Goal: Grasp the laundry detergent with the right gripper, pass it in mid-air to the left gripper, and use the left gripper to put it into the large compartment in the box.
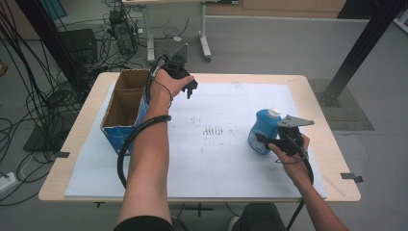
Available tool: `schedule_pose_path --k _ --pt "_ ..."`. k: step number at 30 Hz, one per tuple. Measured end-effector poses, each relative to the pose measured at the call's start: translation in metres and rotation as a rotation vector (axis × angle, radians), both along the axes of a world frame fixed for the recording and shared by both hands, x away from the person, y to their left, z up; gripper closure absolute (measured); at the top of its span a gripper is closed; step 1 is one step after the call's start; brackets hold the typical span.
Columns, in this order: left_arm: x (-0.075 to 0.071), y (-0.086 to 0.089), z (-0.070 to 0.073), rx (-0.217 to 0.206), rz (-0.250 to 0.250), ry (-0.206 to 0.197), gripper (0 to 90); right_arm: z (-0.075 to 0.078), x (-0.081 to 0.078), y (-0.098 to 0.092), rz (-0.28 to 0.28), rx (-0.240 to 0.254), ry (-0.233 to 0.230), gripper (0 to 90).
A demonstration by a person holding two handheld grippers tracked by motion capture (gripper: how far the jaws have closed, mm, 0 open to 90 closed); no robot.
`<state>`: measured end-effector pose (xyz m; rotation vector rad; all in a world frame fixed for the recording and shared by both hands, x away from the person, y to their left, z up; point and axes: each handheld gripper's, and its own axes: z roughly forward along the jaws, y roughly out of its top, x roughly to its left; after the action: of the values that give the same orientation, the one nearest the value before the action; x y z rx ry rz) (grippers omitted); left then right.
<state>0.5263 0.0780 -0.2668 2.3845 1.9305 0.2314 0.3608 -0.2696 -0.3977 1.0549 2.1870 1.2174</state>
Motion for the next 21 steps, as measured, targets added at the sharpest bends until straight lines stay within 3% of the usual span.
schedule_pose_path --k 21 --pt "-0.0017 0.0007 0.0038 0.001 -0.001 -0.007 5.9 0.0005 -0.0014 0.0019 -0.01 -0.013 -0.003 41.9"
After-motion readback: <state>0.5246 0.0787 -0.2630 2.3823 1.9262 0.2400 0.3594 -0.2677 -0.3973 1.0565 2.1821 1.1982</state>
